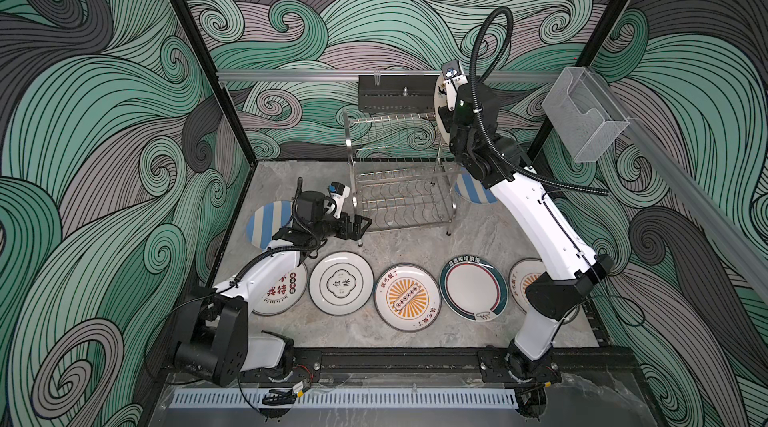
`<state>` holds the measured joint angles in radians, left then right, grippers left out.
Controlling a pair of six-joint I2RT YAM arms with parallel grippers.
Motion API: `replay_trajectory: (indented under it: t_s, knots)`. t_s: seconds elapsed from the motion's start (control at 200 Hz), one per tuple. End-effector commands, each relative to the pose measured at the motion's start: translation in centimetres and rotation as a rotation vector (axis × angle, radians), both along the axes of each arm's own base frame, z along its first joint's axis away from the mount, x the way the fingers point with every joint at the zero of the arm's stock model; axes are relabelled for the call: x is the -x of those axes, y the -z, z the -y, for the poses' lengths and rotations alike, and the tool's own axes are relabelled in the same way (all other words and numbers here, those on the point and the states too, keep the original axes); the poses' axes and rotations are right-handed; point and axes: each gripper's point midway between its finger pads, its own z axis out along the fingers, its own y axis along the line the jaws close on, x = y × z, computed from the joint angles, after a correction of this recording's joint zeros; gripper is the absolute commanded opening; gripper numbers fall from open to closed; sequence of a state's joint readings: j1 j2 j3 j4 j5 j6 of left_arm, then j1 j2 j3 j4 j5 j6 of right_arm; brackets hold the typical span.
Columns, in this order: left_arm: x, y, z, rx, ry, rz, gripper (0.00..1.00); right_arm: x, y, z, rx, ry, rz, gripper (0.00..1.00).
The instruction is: Load the plates into the dish rack
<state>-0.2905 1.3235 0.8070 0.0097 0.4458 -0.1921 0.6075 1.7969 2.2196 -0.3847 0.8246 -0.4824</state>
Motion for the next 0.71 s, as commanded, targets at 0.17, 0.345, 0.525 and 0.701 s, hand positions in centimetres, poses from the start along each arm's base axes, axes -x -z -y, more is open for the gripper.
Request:
replay_trajectory:
  t_s: [0.17, 0.345, 0.525, 0.701]
  knots:
    - [0.7, -0.7, -0.8, -0.01, -0.05, 0.001, 0.98, 0.0, -3.5, 0.8, -0.074, 0.049, 0.127, 0.0]
    - [0.8, -0.7, -0.8, -0.005, -0.05, -0.005, 0.98, -0.4, -2.9, 0.4, -0.087, 0.04, 0.115, 0.0]
    - [0.9, -0.7, -0.9, -0.005, -0.054, -0.003, 0.98, -1.1, -1.7, 0.7, -0.081, 0.067, 0.091, 0.0]
    - [0.9, -0.8, -0.9, -0.001, -0.055, -0.004, 0.99, -1.6, -0.7, 0.9, -0.081, 0.078, 0.067, 0.0]
